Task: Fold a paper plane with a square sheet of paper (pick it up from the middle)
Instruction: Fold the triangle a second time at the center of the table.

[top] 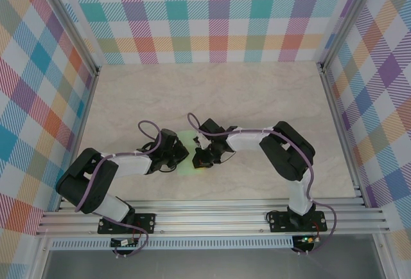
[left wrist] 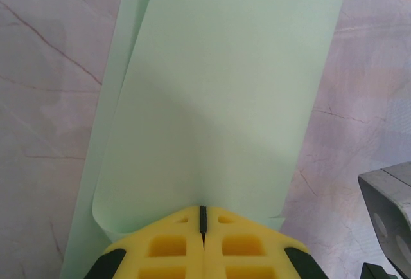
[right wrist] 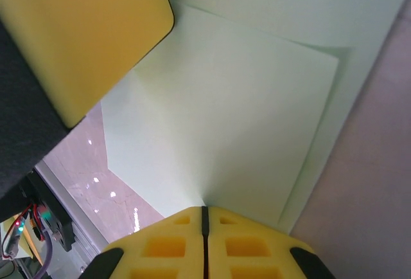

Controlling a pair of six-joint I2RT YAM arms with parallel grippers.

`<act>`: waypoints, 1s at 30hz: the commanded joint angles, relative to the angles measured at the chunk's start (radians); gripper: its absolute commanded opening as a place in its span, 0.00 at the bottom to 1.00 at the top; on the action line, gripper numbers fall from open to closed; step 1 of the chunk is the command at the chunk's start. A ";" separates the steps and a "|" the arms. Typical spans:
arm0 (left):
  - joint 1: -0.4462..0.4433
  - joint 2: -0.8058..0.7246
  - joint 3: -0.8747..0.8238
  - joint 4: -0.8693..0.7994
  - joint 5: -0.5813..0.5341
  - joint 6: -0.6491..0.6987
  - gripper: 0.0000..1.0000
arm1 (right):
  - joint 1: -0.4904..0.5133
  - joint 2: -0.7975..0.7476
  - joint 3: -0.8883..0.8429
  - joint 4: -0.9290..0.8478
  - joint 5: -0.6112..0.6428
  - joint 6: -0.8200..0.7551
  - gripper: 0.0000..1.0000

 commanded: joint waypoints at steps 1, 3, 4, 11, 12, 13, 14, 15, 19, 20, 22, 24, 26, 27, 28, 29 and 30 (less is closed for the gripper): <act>-0.002 -0.001 -0.025 -0.092 -0.044 0.017 0.00 | 0.002 -0.007 -0.064 -0.118 0.000 0.011 0.08; -0.002 0.002 -0.025 -0.092 -0.044 0.015 0.00 | 0.003 -0.017 -0.076 -0.112 -0.001 0.015 0.08; -0.002 0.005 -0.025 -0.093 -0.044 0.015 0.00 | 0.002 -0.021 -0.080 -0.107 -0.003 0.018 0.08; -0.002 0.014 -0.022 -0.092 -0.042 0.016 0.00 | 0.003 -0.036 -0.102 -0.090 -0.011 0.049 0.10; -0.002 0.013 -0.020 -0.094 -0.043 0.017 0.00 | 0.003 -0.036 -0.109 -0.090 -0.005 0.052 0.10; -0.002 0.012 -0.020 -0.094 -0.042 0.016 0.00 | 0.003 -0.036 -0.116 -0.088 -0.001 0.056 0.09; -0.002 0.013 -0.020 -0.093 -0.042 0.017 0.00 | 0.001 -0.037 -0.127 -0.087 0.006 0.060 0.09; -0.002 0.014 -0.019 -0.094 -0.041 0.017 0.00 | 0.001 -0.041 -0.137 -0.082 0.005 0.065 0.09; -0.002 0.015 -0.016 -0.095 -0.039 0.018 0.00 | 0.000 -0.064 -0.168 -0.065 -0.009 0.072 0.09; -0.002 0.016 -0.014 -0.096 -0.038 0.017 0.00 | -0.001 -0.067 -0.173 -0.064 -0.010 0.072 0.09; -0.002 0.017 -0.013 -0.096 -0.036 0.019 0.00 | -0.007 -0.073 -0.185 -0.054 -0.023 0.077 0.09; -0.001 0.016 -0.014 -0.095 -0.036 0.021 0.00 | -0.014 -0.078 -0.201 -0.042 -0.033 0.084 0.09; -0.002 0.016 -0.017 -0.095 -0.038 0.021 0.00 | -0.020 -0.091 -0.224 -0.023 -0.042 0.095 0.09; -0.002 0.016 -0.018 -0.093 -0.036 0.019 0.00 | -0.023 -0.098 -0.232 -0.013 -0.051 0.100 0.09; -0.002 0.016 -0.020 -0.090 -0.036 0.020 0.00 | -0.026 -0.103 -0.231 -0.014 -0.056 0.099 0.09; -0.002 0.018 -0.019 -0.089 -0.036 0.020 0.00 | -0.026 -0.114 -0.226 -0.015 -0.056 0.094 0.09; -0.002 0.018 -0.019 -0.089 -0.036 0.022 0.00 | -0.026 -0.129 -0.221 -0.013 -0.057 0.092 0.09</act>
